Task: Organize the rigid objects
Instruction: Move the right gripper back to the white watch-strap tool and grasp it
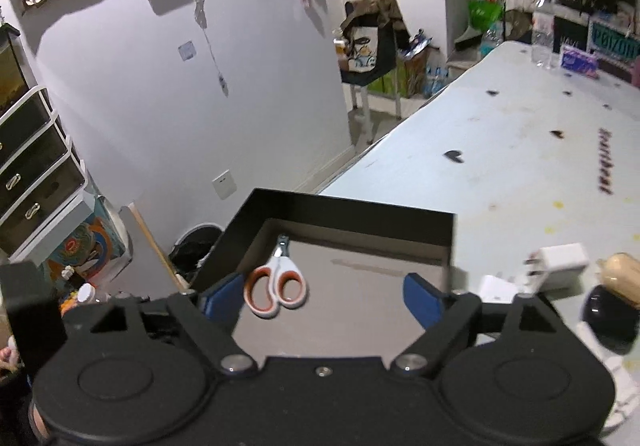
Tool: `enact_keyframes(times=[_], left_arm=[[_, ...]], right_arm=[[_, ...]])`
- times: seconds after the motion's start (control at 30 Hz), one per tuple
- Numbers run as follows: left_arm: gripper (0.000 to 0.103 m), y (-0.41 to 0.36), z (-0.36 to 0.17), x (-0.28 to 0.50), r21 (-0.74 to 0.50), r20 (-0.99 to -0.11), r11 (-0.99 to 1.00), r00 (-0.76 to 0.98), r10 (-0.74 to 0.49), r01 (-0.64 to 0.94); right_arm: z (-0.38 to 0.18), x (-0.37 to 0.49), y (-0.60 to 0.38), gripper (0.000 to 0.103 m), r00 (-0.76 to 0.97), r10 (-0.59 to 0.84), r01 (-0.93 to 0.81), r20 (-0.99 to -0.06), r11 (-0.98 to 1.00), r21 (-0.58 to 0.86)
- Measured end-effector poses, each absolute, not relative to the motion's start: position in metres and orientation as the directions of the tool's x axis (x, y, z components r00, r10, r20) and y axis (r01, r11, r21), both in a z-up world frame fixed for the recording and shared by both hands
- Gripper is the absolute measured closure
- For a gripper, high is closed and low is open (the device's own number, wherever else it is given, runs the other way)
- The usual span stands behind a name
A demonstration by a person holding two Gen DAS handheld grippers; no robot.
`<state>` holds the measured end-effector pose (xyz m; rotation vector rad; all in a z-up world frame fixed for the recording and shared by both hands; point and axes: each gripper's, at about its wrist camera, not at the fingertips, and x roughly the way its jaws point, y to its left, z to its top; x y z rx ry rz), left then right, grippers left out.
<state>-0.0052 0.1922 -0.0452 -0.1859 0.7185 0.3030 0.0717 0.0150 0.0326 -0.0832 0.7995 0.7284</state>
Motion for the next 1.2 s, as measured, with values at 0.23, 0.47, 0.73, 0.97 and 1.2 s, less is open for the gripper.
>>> enact_keyframes(times=[0.23,0.47,0.73,0.97,1.2], left_arm=[[0.099,0.192,-0.046,-0.004,-0.053,-0.674,0.94,0.707,0.215,-0.337],[0.099,0.19,-0.045,-0.002,-0.041,-0.677,0.94,0.701,0.223,-0.338],[0.099,0.191,-0.045,-0.002,-0.04,-0.68,0.94,0.698,0.223,-0.339],[0.099,0.191,-0.045,-0.001,-0.04,-0.681,0.94,0.697,0.222,-0.339],[0.099,0.191,-0.046,0.0,-0.04,-0.684,0.94,0.695,0.222,-0.34]], right_arm=[[0.041,0.061,-0.022,0.005,0.526,0.556,-0.595,-0.644,0.781,0.188],[0.044,0.067,-0.073,0.004,0.614,0.492,-0.516,-0.618,0.842,0.158],[0.026,0.09,-0.136,0.018,0.712,0.379,-0.423,-0.591,0.903,0.07],[-0.015,0.121,-0.171,0.026,0.668,0.315,-0.35,-0.675,0.933,0.089],[-0.043,0.126,-0.165,0.03,0.592,0.291,-0.393,-0.752,0.918,0.046]])
